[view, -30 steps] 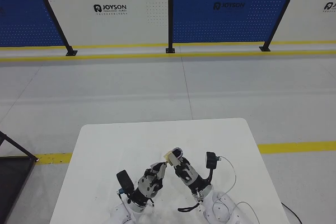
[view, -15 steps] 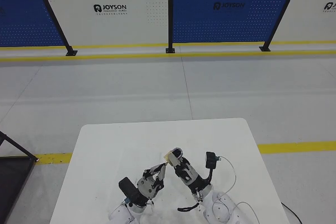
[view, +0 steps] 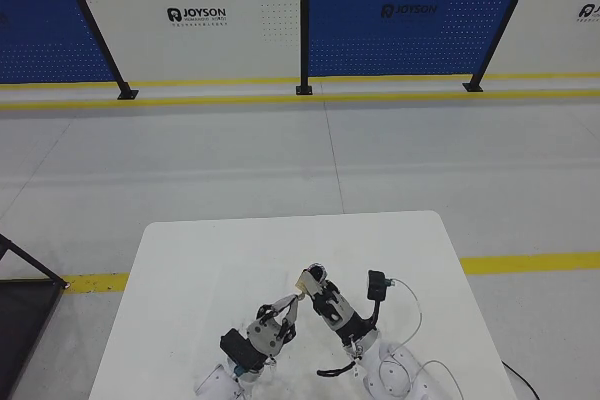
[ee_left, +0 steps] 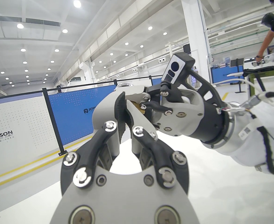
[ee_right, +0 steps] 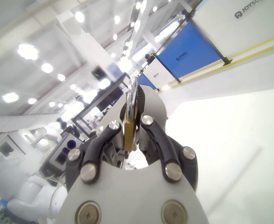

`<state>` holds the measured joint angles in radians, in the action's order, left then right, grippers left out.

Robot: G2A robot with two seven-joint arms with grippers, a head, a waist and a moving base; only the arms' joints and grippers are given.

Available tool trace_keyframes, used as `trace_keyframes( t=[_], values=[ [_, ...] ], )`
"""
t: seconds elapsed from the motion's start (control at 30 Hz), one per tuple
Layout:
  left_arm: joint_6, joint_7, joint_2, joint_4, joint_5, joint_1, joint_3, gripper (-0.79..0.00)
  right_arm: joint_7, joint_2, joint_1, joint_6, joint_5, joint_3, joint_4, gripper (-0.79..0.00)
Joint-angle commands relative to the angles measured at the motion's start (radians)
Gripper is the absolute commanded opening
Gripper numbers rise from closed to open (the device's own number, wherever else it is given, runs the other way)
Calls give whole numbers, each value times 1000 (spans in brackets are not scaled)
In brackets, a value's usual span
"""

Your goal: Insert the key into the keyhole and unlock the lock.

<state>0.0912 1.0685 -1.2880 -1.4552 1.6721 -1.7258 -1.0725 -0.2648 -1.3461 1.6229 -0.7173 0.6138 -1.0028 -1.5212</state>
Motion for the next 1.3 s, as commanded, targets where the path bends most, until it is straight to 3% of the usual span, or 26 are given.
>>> trace_keyframes(
  t=[0.0,0.1,0.2,0.3,0.5,0.63,1.1,1.27],
  values=[
    [-6,7,0,1,-5,2,2,-785,1,0,0,1,-1,0,0,-785],
    [7,15,0,5,-38,3,4,-785,-1,0,-1,0,-2,0,0,-785],
    [89,0,2,15,-101,-1,4,-557,-3,0,-1,0,-3,-2,0,-785],
    [200,-29,9,21,-158,-6,-3,-434,-4,1,1,0,-3,-4,-2,-785],
    [381,-69,23,18,-252,-26,-21,-443,-4,1,1,0,-3,-4,-2,-785],
    [434,-112,28,16,-282,-29,-23,-471,-2,1,-1,1,-3,-2,0,-785],
    [419,-173,20,34,-333,10,31,-545,-3,0,-5,5,6,7,3,-785],
    [407,-166,19,36,-338,17,42,-628,-4,0,-5,6,7,8,3,-785]
  ],
)
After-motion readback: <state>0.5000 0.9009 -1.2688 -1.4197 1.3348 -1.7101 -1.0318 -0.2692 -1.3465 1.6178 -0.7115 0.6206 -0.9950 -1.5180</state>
